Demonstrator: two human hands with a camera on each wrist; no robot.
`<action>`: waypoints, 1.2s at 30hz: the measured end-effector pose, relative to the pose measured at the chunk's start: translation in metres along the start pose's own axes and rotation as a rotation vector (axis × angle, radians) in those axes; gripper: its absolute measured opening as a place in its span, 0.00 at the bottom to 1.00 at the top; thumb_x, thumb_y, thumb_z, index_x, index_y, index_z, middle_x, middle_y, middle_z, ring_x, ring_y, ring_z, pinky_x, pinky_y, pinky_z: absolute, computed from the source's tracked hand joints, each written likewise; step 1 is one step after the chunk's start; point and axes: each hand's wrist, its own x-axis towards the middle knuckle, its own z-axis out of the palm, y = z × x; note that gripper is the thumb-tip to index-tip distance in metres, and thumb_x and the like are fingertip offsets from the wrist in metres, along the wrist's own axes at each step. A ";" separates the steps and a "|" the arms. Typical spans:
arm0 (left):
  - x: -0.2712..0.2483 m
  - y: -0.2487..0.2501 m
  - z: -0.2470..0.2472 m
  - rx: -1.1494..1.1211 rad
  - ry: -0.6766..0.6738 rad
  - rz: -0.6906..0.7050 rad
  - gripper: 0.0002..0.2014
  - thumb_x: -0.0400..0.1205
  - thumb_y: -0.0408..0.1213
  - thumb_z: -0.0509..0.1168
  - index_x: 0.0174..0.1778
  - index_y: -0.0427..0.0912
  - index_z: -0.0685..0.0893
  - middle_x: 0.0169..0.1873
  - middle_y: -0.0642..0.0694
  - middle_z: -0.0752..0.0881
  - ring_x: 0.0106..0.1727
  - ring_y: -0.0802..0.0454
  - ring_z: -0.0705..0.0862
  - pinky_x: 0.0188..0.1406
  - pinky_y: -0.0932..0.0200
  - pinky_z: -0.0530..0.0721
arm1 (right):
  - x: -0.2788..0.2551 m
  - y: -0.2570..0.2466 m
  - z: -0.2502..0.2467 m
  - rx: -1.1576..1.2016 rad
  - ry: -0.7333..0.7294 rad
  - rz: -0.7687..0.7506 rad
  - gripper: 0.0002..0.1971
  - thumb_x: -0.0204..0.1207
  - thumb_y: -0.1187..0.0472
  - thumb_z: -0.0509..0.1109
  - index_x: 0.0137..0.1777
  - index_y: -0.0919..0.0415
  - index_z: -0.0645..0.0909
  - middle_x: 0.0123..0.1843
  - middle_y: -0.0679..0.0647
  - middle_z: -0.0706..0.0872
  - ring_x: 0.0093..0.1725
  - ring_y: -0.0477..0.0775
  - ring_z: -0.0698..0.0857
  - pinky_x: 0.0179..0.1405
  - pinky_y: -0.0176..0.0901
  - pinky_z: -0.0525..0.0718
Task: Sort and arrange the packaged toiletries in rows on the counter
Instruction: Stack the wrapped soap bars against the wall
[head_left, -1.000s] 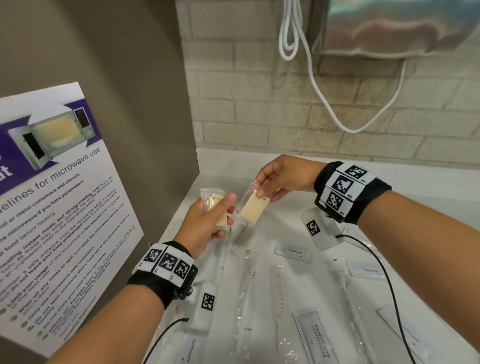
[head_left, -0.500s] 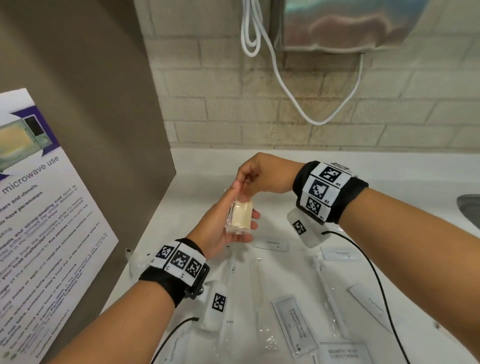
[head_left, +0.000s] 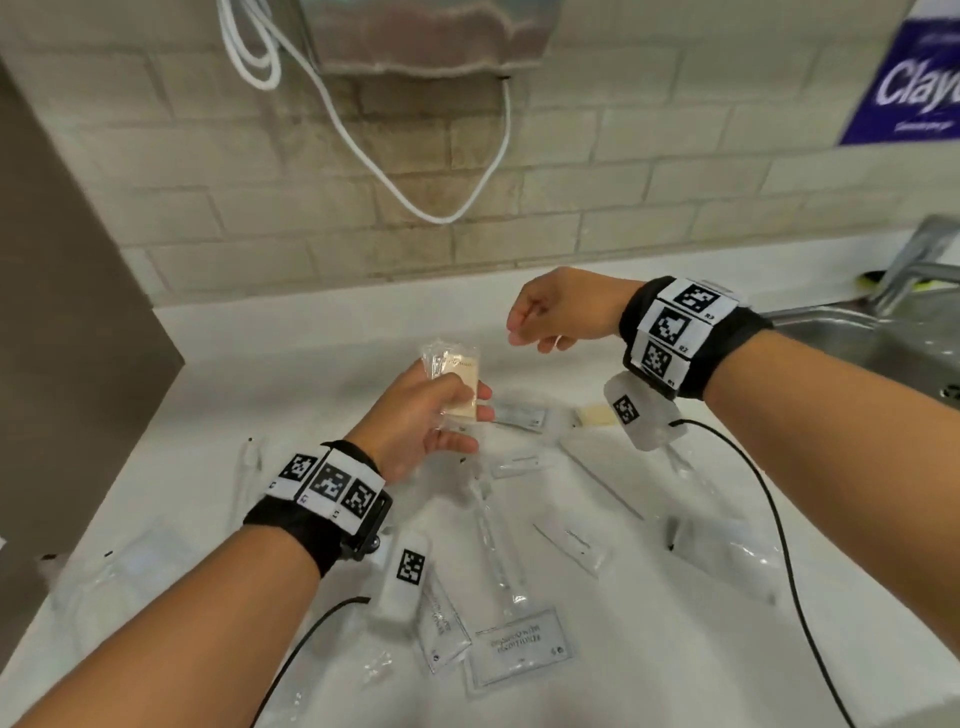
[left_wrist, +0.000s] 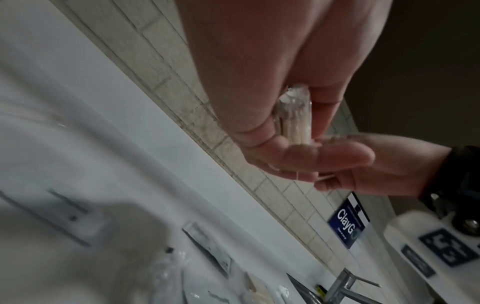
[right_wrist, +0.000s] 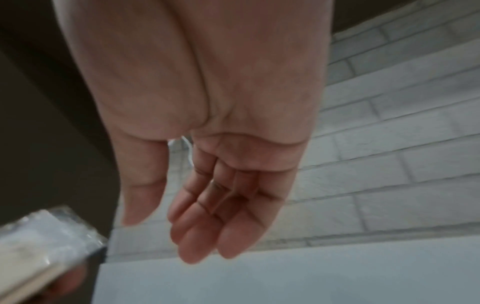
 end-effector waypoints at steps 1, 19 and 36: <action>0.005 -0.002 0.009 -0.001 -0.003 0.000 0.16 0.83 0.25 0.57 0.66 0.39 0.75 0.45 0.43 0.86 0.42 0.50 0.91 0.23 0.59 0.85 | -0.002 0.019 -0.005 -0.026 -0.012 0.045 0.13 0.74 0.56 0.75 0.55 0.60 0.84 0.48 0.53 0.88 0.42 0.48 0.87 0.47 0.44 0.87; 0.082 -0.025 0.092 0.045 0.148 -0.018 0.19 0.82 0.25 0.60 0.69 0.37 0.70 0.52 0.39 0.87 0.47 0.45 0.90 0.28 0.57 0.85 | 0.041 0.171 0.021 -0.598 -0.285 0.061 0.32 0.68 0.57 0.80 0.71 0.63 0.75 0.67 0.56 0.81 0.65 0.59 0.81 0.62 0.49 0.82; 0.081 -0.034 0.087 -0.018 0.198 -0.029 0.19 0.82 0.24 0.60 0.69 0.39 0.70 0.58 0.36 0.85 0.48 0.44 0.90 0.31 0.55 0.89 | 0.014 0.146 -0.043 0.000 -0.234 -0.034 0.16 0.74 0.69 0.73 0.61 0.60 0.78 0.45 0.57 0.84 0.36 0.51 0.86 0.34 0.40 0.86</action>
